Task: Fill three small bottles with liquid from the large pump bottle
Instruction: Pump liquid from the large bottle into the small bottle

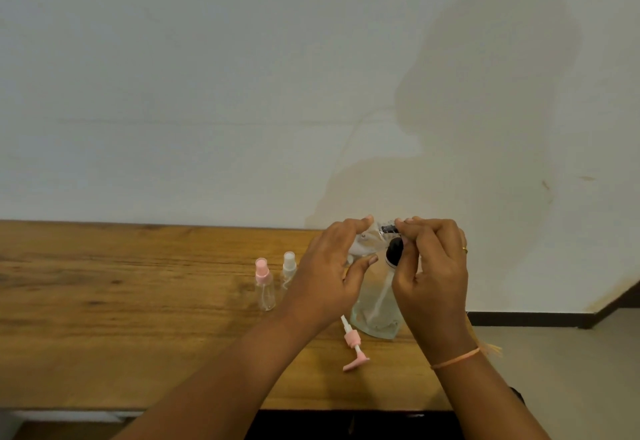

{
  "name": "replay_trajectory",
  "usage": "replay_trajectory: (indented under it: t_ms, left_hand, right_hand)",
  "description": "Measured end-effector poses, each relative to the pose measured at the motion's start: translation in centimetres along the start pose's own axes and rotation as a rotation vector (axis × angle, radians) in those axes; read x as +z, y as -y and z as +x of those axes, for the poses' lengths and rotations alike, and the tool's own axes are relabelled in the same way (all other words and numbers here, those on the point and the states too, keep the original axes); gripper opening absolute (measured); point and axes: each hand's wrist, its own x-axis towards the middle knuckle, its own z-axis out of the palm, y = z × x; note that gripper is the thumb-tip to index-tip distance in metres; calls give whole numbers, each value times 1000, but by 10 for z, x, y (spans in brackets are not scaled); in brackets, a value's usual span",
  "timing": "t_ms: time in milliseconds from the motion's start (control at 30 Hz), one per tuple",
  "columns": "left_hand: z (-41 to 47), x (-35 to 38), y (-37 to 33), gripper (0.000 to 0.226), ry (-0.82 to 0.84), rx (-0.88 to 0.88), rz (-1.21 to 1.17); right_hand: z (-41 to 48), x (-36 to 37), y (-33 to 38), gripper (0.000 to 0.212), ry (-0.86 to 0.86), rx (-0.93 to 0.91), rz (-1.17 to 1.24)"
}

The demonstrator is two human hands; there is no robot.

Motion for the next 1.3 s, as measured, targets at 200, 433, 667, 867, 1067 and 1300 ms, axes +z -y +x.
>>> replay_trajectory:
  t_ms: [200, 433, 667, 867, 1067, 1300]
  left_hand:
    - [-2, 0, 3, 44, 6, -34, -1]
    - [-4, 3, -2, 41, 22, -72, -44]
    - [-2, -2, -1, 41, -21, -37, -21]
    - [-1, 0, -1, 41, 22, -53, -36]
    - [-3, 2, -4, 42, 26, -74, -55]
    - [-1, 0, 1, 40, -53, -11, -21]
  right_hand:
    - [-2, 5, 1, 20, 23, 8, -16]
    - [-6, 5, -3, 20, 30, -17, -45]
    - [2, -3, 0, 22, 81, -66, -41]
    - [-4, 1, -6, 19, 76, -35, 28]
    - [-5, 1, -8, 20, 78, -1, 42]
    - [4, -5, -5, 21, 102, -37, 55]
